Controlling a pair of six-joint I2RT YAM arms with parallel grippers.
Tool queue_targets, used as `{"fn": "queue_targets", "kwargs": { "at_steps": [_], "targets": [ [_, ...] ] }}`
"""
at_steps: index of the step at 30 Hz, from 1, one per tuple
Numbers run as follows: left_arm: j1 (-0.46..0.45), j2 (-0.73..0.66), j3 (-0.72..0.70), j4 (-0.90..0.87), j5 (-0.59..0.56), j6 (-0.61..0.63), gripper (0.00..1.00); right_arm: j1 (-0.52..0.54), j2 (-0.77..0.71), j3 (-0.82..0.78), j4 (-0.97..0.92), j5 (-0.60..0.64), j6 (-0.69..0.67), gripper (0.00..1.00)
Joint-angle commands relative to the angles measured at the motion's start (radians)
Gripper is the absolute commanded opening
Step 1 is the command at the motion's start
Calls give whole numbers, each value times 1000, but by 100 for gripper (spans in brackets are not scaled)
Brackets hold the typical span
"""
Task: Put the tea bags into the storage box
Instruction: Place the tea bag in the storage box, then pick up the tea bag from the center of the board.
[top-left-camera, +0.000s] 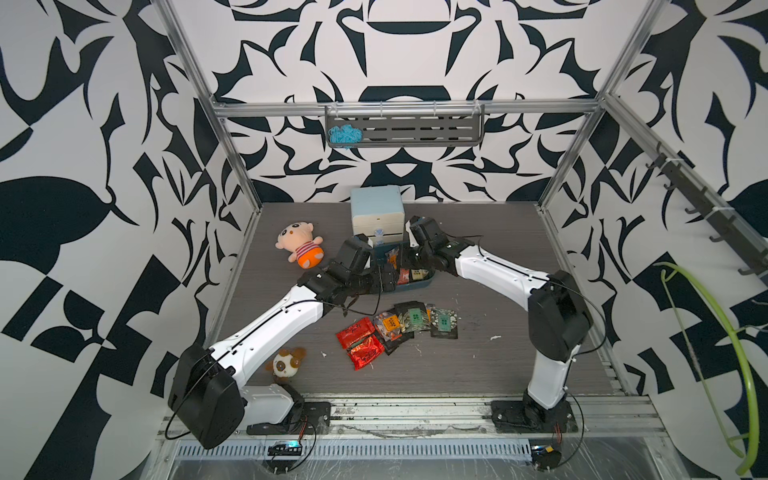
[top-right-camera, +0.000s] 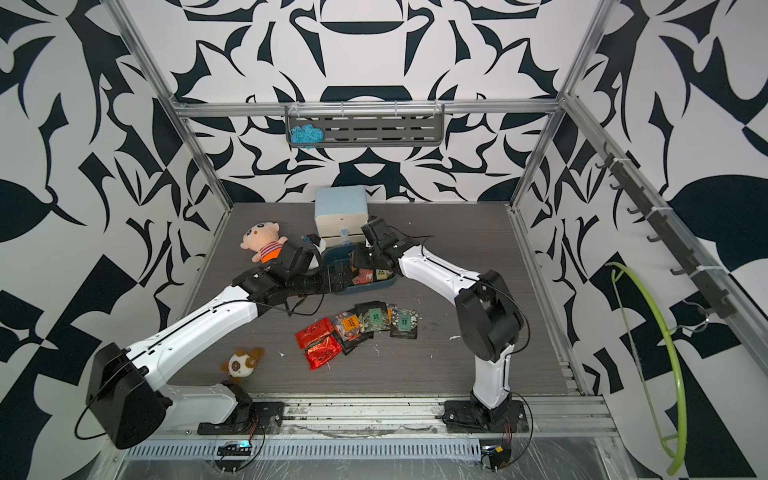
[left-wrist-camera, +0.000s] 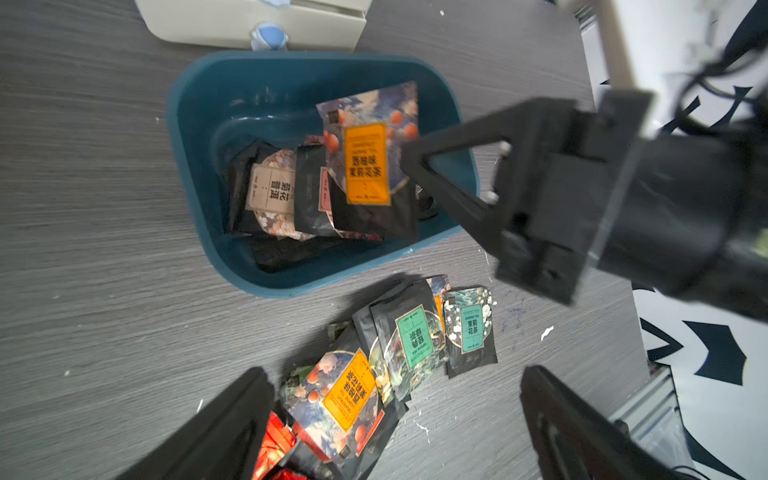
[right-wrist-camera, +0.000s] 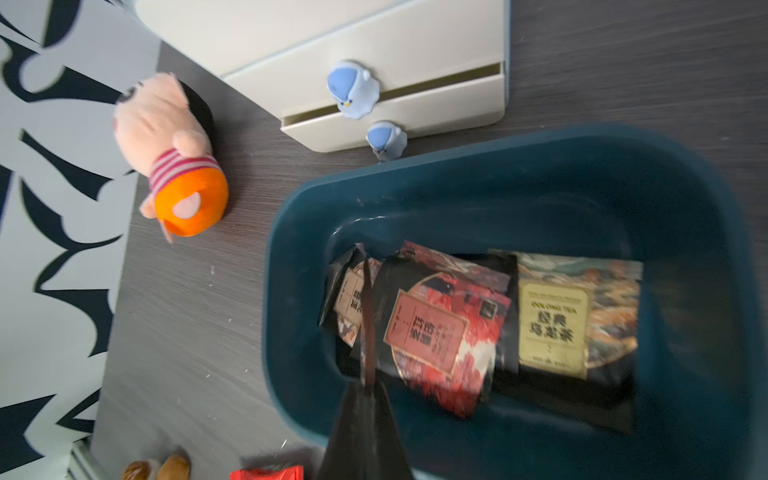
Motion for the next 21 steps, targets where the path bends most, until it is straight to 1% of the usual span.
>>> {"fn": "queue_targets", "kwargs": {
  "at_steps": [1,4,7,9,12,16,18,21],
  "targets": [
    [8,-16,-16,31,18,0,100,-3,26,84,-42,-7,-32,1],
    [10,-19,-4,28,30,-1,98,-7,75,138,-105,17,-53,20],
    [10,-19,1,17,8,-3,96,-14,69,136,-122,52,-75,38],
    [11,-19,-4,26,9,-3,95,-23,49,125,-129,65,-87,43],
    [10,-19,-9,30,10,-2,94,-31,4,111,-156,108,-118,48],
    [11,-17,-8,30,18,-2,93,-30,-92,77,-206,209,-177,47],
    [11,-14,-6,31,28,3,92,-31,-164,25,-204,255,-197,46],
    [10,-10,-3,32,47,15,91,-30,-306,-110,-141,303,-226,45]
  ]
}}
